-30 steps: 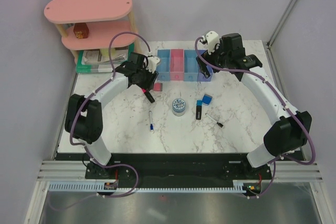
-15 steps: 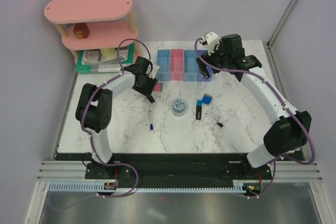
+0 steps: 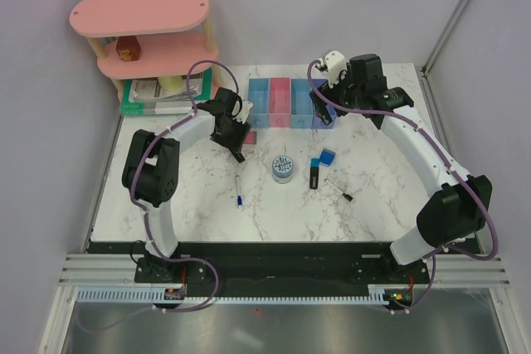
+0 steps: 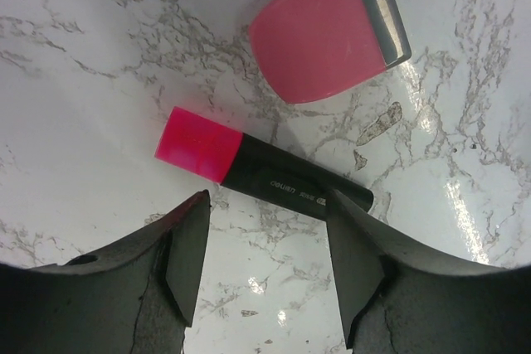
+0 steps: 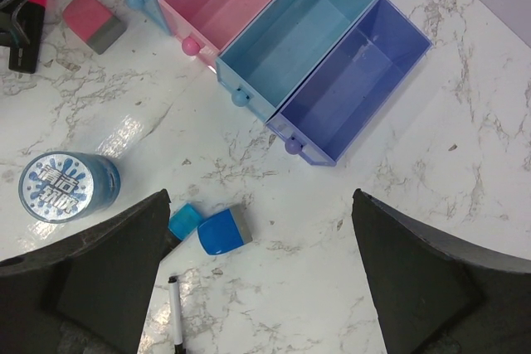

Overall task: Sort the stationery into containers
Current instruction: Pick up the pen from the center of the board.

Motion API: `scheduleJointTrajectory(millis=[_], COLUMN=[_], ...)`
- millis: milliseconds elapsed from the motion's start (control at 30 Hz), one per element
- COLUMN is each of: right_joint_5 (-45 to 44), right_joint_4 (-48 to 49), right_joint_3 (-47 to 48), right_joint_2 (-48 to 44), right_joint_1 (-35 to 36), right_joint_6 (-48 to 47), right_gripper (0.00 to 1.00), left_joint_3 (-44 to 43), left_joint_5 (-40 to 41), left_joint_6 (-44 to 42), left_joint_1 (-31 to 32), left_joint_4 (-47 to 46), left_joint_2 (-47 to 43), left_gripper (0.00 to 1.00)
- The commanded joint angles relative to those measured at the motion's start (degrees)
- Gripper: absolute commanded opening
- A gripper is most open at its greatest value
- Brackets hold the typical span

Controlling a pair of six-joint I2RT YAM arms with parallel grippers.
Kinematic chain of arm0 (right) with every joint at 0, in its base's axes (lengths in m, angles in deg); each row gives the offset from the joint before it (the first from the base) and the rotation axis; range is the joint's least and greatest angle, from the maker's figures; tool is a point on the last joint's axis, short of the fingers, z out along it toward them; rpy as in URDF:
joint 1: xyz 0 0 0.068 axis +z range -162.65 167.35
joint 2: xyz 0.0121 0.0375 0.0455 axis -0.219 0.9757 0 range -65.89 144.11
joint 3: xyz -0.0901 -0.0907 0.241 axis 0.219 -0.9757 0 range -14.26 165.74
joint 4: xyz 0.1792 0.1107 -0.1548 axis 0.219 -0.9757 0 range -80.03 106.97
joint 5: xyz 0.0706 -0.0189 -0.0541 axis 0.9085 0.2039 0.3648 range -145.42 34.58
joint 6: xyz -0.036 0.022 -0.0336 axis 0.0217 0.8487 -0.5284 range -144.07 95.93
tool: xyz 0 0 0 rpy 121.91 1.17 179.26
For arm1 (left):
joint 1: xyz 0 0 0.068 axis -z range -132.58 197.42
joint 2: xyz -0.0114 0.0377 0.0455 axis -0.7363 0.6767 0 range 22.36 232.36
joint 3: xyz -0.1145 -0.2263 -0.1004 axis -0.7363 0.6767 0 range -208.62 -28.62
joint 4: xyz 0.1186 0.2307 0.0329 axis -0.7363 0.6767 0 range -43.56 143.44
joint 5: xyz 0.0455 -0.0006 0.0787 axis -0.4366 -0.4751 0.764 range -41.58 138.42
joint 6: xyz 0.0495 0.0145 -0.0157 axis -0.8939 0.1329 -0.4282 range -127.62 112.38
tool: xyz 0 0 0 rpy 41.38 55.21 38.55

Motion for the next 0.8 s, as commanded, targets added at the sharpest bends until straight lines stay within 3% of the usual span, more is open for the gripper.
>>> scheduleJointTrajectory(millis=[0, 167, 267, 300, 367, 533, 667, 700, 767], right_joint_5=[1.4, 1.6, 1.7, 1.8, 1.8, 2.1, 2.3, 2.3, 2.2], right_joint_4=[1.2, 1.2, 1.2, 1.2, 1.3, 1.3, 1.4, 1.5, 1.5], right_joint_3=[-0.2, -0.2, -0.3, -0.3, -0.3, -0.3, -0.3, -0.3, -0.3], right_joint_2=[-1.7, -1.7, -1.7, -1.7, -1.7, -1.5, -1.5, -1.6, -1.6], right_joint_1=[-0.3, -0.2, -0.3, -0.3, -0.3, -0.2, -0.2, -0.2, -0.2], right_joint_6=[0.4, 0.4, 0.4, 0.4, 0.4, 0.4, 0.7, 0.8, 0.8], right_gripper=[0.98, 0.98, 0.98, 0.98, 0.98, 0.98, 0.98, 0.98, 0.98], left_joint_3=[-2.1, -2.8, -3.3, -3.4, -3.4, -3.5, -3.5, -3.6, -3.6], left_joint_5=[-1.2, -1.0, -1.4, -1.6, -1.9, -1.1, -0.7, -0.8, -1.3], left_joint_6=[2.1, 2.3, 2.4, 2.4, 2.4, 2.5, 2.2, 2.2, 2.2], left_joint_1=[0.2, 0.1, 0.1, 0.1, 0.1, 0.1, 0.1, 0.1, 0.1], left_joint_4=[1.4, 2.2, 2.5, 2.5, 2.5, 2.6, 2.5, 2.6, 2.6], left_joint_2=[1.8, 3.3, 3.9, 3.9, 4.0, 4.8, 5.8, 5.8, 5.9], left_gripper=[0.65, 0.69, 0.82, 0.9, 0.96, 0.98, 0.83, 0.72, 0.6])
